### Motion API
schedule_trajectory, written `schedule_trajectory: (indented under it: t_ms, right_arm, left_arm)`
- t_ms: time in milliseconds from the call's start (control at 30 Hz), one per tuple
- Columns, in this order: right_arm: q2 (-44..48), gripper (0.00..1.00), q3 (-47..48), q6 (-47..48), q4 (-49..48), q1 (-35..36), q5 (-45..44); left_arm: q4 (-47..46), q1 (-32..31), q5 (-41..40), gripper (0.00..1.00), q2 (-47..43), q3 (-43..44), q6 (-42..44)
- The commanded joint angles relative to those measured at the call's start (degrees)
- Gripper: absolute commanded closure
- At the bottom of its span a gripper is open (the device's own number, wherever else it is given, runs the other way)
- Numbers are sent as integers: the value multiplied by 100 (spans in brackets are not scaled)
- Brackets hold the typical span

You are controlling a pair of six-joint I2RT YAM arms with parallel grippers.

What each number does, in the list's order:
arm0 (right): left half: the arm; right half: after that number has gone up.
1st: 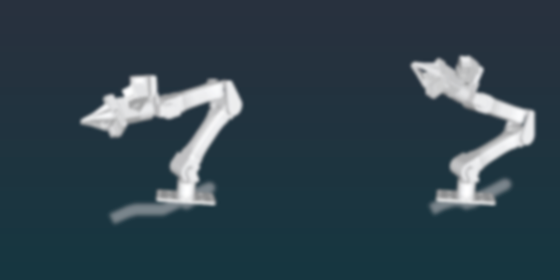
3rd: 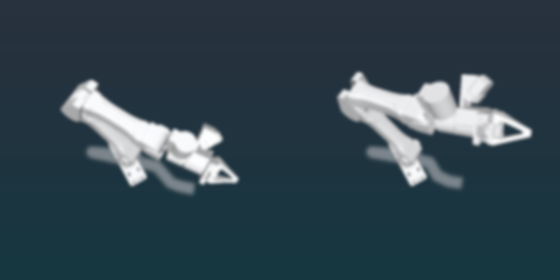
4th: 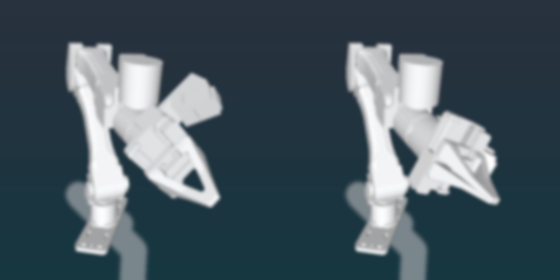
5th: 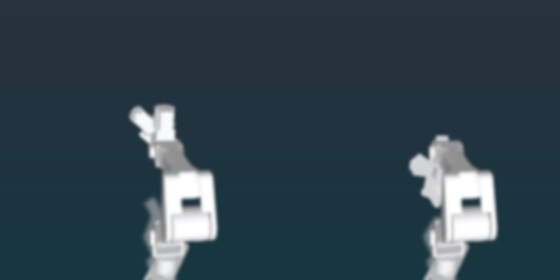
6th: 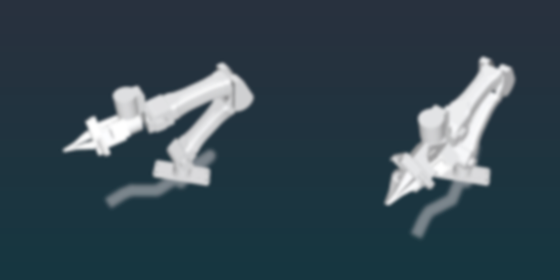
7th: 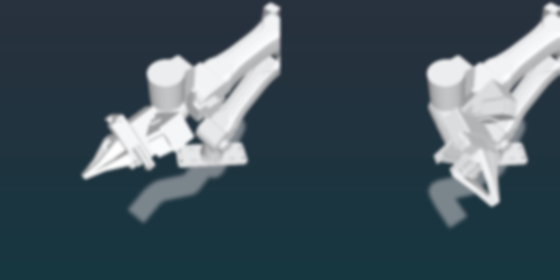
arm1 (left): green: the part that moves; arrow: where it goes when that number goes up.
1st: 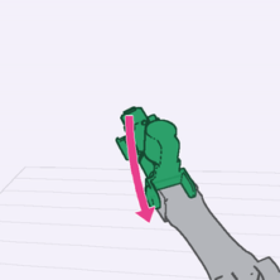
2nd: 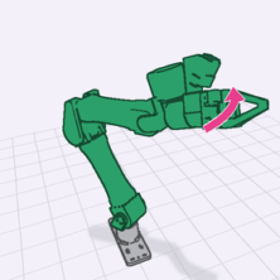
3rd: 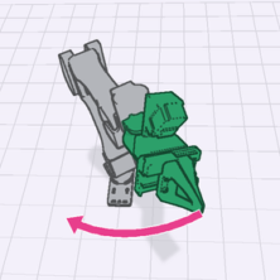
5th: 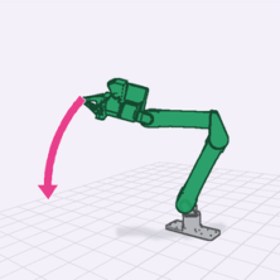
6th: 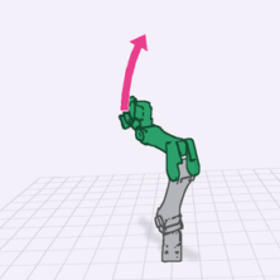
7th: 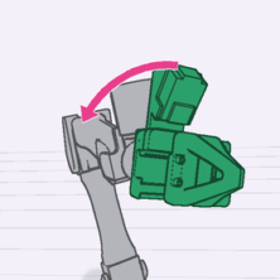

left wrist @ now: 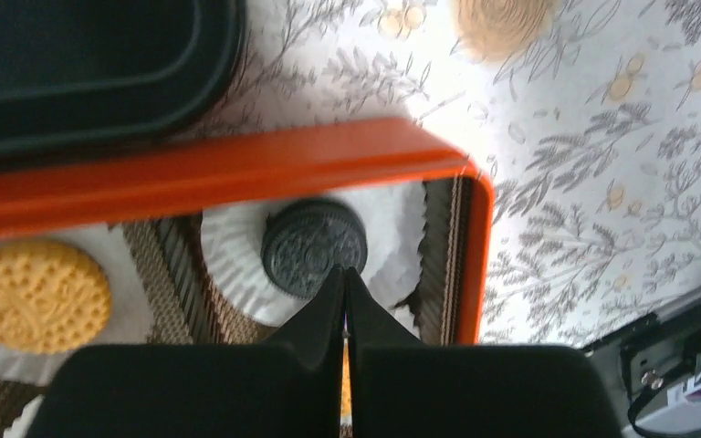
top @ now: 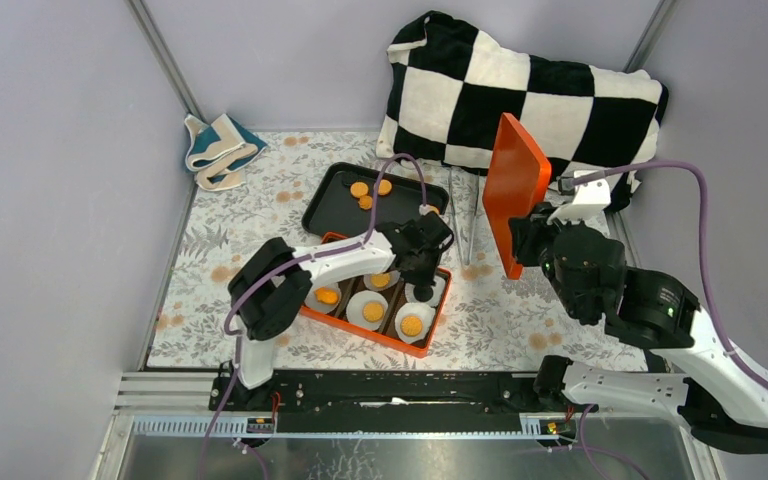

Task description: Pack the cookies

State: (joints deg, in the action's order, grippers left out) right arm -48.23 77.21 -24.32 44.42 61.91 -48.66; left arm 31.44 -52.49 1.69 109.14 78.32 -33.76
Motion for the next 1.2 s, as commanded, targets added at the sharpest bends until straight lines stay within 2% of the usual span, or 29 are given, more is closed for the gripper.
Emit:
schedule_trajectory:
  t_ms: [0, 333, 600, 667, 733, 900, 1033, 1167]
  right_arm:
    - [240, 100, -141, -122, -330, -4, -246]
    - [130, 100, -333, -172, -376, -3, -241]
    - [64, 100, -390, 175, -804, -3, -271]
    - [50, 100, -318, 80, -778, -3, -122]
    - [96, 100, -225, 17, -831, -3, 250]
    - [-225, 100, 392, -78, -785, -3, 1323]
    - [-771, 100, 685, -218, -1260, -8, 2963]
    - [-1385, 100, 870, -485, -1771, -195, 4486]
  left_arm:
    - [-409, 193, -286, 100, 351, 611, 202]
    - [-525, 927, 347, 100, 1633, 1628, 379]
    - [-526, 1320, 563, 100, 1612, 2269, 567]
    - [-477, 1222, 628, 100, 1225, 2140, 551]
    - [-468, 1004, 495, 100, 392, 1850, 497]
    - [-88, 418, -502, 100, -1491, 1679, 307]
    - [96, 576, -1286, 98, -2527, 1426, 257]
    - [369, 1026, -2129, 99, -3060, 1003, 30]
